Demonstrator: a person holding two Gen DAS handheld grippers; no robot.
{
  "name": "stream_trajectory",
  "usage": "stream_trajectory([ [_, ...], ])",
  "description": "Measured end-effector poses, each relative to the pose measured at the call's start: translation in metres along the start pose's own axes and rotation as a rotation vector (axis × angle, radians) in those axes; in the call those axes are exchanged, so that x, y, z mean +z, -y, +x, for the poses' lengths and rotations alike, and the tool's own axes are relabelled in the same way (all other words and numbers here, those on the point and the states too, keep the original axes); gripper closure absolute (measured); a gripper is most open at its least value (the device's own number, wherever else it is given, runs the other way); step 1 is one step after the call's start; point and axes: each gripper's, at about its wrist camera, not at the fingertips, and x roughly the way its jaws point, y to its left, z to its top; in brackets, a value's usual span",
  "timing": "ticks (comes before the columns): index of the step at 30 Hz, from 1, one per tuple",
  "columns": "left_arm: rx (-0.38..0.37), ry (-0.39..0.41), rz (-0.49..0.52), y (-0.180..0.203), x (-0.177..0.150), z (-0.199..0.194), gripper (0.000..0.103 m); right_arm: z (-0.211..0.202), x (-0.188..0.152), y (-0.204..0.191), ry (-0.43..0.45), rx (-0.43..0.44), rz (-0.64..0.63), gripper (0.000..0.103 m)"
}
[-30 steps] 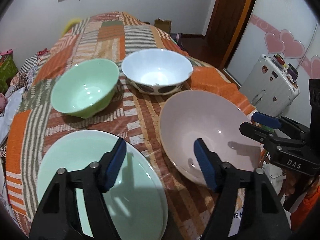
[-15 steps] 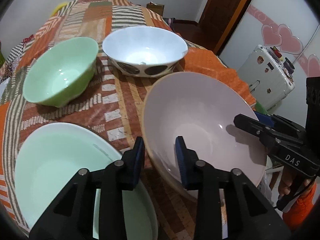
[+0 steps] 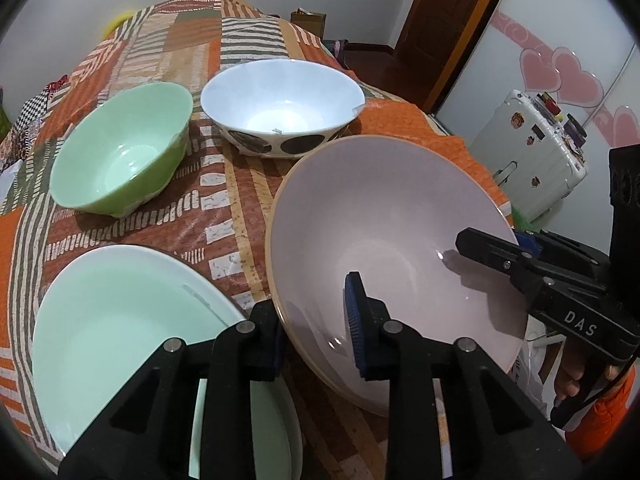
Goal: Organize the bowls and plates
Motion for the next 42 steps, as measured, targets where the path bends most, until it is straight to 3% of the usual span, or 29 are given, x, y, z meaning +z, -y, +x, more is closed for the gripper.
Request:
stream_trajectory([
  [18, 0.012, 0.165, -0.063, -0.032, -0.012, -0.075, 0.077, -0.022, 0.017, -0.059, 0.091, 0.032, -0.104, 0.077],
  [31, 0.065, 0.249, -0.164, -0.087, -0.043, -0.125, 0.077, -0.007, 0.02, -0.121, 0.101, 0.106, -0.182, 0.078],
  [42, 0.135, 0.272, -0.255, -0.14, -0.077, -0.157, 0.077, 0.015, 0.013, -0.183, 0.074, 0.191, -0.26, 0.078],
])
